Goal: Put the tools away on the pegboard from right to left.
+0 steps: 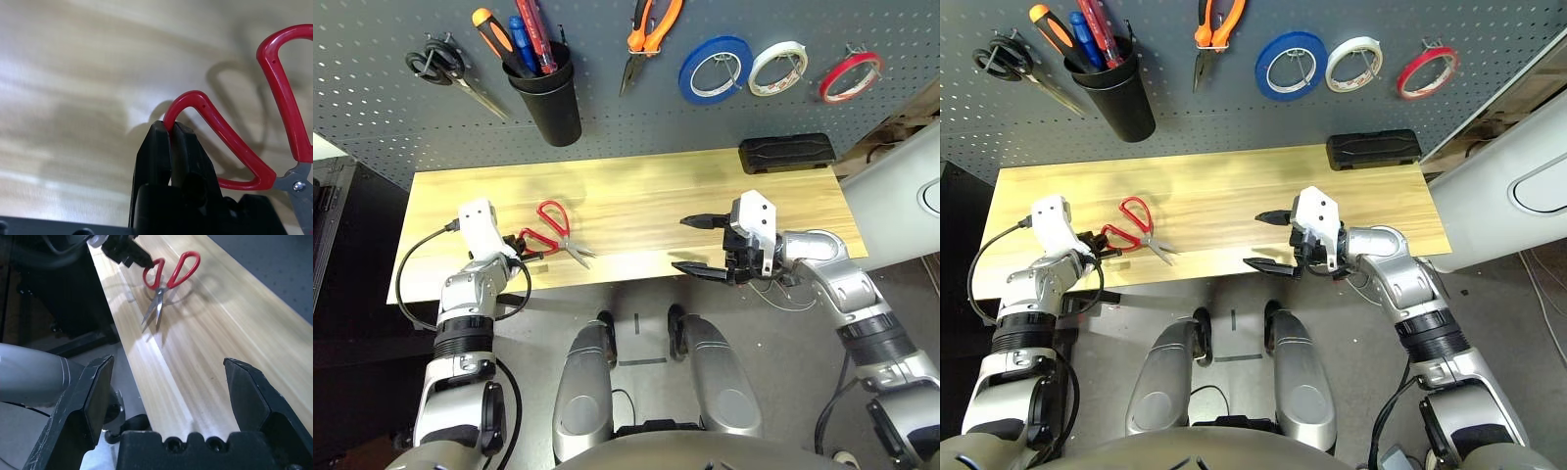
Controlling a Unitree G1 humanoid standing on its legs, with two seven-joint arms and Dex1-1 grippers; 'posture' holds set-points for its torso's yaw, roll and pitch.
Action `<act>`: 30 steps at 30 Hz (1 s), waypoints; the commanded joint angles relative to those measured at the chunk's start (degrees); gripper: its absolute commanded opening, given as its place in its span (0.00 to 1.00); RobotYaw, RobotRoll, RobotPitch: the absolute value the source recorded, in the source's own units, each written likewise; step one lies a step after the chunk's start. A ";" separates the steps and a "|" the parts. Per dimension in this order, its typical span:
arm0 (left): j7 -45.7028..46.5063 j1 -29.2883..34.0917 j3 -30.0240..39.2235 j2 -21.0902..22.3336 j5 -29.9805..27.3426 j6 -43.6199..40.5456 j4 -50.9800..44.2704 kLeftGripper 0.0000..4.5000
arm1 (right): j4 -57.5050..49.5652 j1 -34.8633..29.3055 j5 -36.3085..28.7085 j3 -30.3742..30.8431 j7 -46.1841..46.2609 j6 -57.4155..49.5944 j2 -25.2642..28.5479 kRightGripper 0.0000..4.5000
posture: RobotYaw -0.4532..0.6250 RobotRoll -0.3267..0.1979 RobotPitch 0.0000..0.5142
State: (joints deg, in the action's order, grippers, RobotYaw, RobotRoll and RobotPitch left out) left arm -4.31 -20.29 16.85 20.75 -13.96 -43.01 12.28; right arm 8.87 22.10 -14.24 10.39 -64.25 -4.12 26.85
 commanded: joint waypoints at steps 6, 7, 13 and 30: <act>-0.73 3.35 1.17 0.20 -0.78 -1.11 -8.13 0.01 | 6.95 1.65 -1.19 -1.95 -3.99 5.08 0.92 1.00 | 0.44 0.62 0.29; -0.77 3.61 1.34 0.26 -0.92 -1.37 -8.95 0.01 | 8.06 2.18 -1.17 -2.06 -4.34 5.60 0.87 1.00 | 0.44 0.62 0.27; -3.74 6.69 1.20 2.87 -1.03 -0.84 -16.85 0.01 | 13.43 6.09 -2.86 -3.19 -8.92 8.26 0.34 1.00 | 0.45 0.62 0.23; -8.90 9.64 6.41 8.43 -1.86 10.91 -28.93 0.01 | 22.19 12.49 -5.43 -8.27 -17.07 12.84 3.06 1.00 | 0.46 0.62 0.21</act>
State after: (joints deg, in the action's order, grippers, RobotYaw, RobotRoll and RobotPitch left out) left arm -12.37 -11.41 22.65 28.72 -15.57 -33.79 -14.87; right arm 30.82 34.51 -19.07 3.40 -80.70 8.07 29.21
